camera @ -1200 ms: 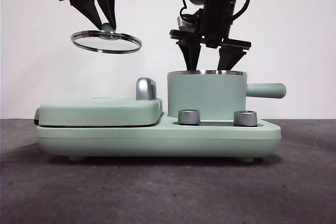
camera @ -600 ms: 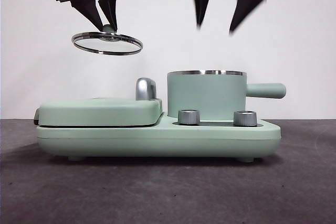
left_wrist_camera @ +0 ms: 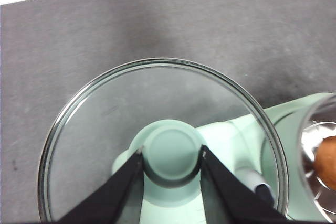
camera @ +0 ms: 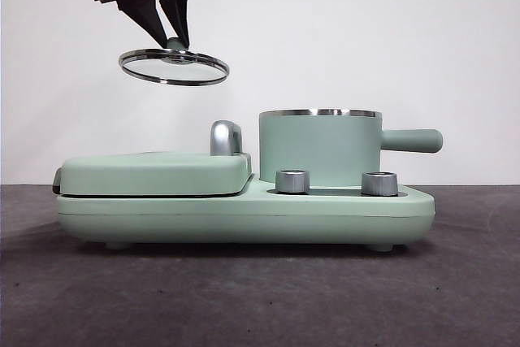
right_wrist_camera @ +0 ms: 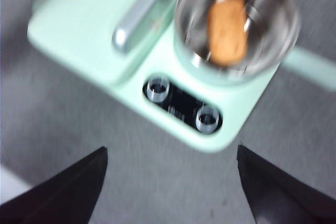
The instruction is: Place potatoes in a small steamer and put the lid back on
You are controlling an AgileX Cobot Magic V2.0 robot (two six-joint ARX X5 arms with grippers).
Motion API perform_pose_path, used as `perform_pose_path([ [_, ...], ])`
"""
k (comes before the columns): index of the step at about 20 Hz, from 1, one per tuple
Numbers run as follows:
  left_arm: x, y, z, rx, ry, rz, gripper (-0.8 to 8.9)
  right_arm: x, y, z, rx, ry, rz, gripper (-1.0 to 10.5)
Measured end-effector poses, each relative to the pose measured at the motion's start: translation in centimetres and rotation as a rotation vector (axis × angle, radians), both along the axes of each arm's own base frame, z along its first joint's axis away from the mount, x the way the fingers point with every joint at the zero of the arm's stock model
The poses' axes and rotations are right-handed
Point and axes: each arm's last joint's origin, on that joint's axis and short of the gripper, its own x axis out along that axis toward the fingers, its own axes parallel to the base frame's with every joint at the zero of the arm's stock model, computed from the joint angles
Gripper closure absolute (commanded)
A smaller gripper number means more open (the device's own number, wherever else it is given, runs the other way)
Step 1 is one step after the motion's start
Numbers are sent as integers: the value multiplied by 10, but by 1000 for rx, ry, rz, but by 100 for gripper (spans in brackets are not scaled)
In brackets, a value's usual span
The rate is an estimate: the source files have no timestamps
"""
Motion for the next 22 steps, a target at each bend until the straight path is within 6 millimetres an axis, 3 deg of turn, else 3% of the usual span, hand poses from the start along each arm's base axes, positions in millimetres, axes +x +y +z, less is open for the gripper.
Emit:
perform_pose_path([
  [5,-5,-13,0,1,0,-33,807,-69,-42,-37,71,-21,8,555],
  [9,-12,-31,0,-15,5,-89,807,-101,-73,-73,130,-14,-51,555],
  [15,-37,-81,1,-32,7,-231,807,-128,-101,-92,241,-55,-107,555],
  [22,-61,-130,-1,-61,-44,-356,807,-136,-111,-94,255,-112,-139,555],
])
